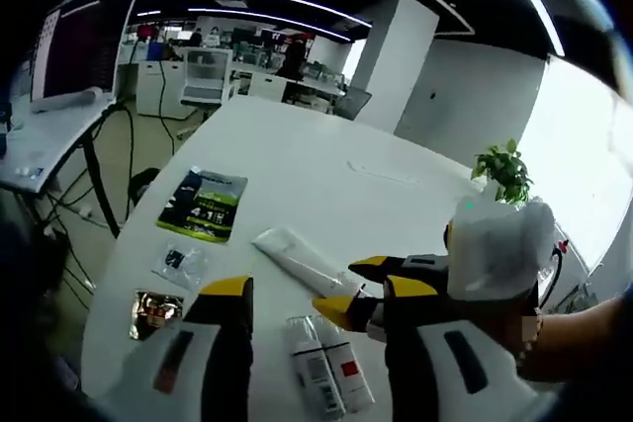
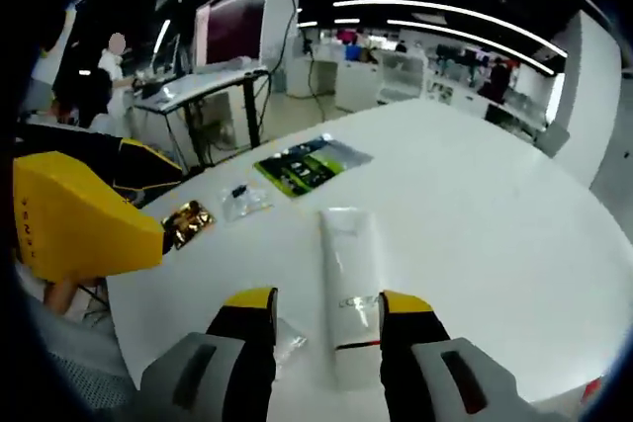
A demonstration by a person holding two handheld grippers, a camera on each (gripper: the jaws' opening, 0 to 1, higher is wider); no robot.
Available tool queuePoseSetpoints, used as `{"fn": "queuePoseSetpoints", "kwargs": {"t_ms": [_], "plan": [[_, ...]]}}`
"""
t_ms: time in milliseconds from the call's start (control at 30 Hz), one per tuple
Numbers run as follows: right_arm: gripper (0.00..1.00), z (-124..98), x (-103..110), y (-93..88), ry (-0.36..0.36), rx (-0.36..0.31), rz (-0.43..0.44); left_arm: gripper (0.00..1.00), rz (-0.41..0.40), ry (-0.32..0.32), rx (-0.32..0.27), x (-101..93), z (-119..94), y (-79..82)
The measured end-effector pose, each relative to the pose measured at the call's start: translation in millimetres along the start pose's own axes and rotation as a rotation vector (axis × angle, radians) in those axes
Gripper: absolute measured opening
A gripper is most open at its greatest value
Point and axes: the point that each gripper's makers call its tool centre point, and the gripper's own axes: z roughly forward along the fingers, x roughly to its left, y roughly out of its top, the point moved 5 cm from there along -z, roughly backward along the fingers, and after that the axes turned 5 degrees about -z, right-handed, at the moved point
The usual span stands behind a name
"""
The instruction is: Arrange the skincare products in the storage area until every visible bottle or jar stands upright without overlapping.
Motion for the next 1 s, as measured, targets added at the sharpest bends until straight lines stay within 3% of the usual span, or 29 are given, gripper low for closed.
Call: {"fn": "queuePoseSetpoints", "kwargs": {"t_ms": [100,200,333,500,567,600,633,700,767,800,833,1000], "plan": [[0.38,6.1,-2.7,-0.5,-0.008,0.008,0.011,0.46,-0.044,0.001,0.004,5.5,-1.5,0.5],[0.38,12.4,0.2,-4.4,0.010,0.026,0.035,0.46,-0.086,-0.013,-0.031,6.2,-5.6,5.6],[0.40,18.6,-3.1,-2.9,-0.006,0.039,0.012,0.45,-0.051,-0.005,0.008,5.7,-3.1,1.4],[0.39,29.5,-13.5,-2.5,-0.027,0.077,-0.011,0.45,-0.042,-0.003,-0.015,4.2,-4.5,3.7],[0.39,38.0,-14.4,-3.3,0.004,0.099,-0.025,0.44,-0.038,-0.001,0.008,4.4,-2.7,0.5],[0.42,42.4,-10.2,-6.9,0.063,0.132,0.009,0.44,-0.040,-0.003,0.016,4.3,-2.7,-1.0],[0.44,44.8,-12.5,-7.9,0.059,0.138,0.032,0.44,-0.044,-0.005,0.019,4.1,-3.1,-1.5],[0.40,49.0,-18.2,-10.7,0.048,0.154,0.028,0.44,-0.047,-0.004,0.016,4.2,-3.4,-1.6],[0.31,50.5,-22.3,-17.0,0.049,0.167,-0.046,0.44,-0.041,-0.001,0.018,4.5,-3.2,-1.9],[0.30,52.9,-20.3,-19.9,0.062,0.173,0.012,0.44,-0.040,-0.001,0.021,4.5,-3.0,-2.2],[0.30,55.8,-21.4,-21.9,0.074,0.179,-0.037,0.44,-0.040,-0.002,0.024,4.3,-3.0,-2.7],[0.28,62.1,-21.4,-27.2,0.027,0.203,-0.007,0.43,-0.051,-0.016,0.028,3.0,-3.2,-3.5]]}}
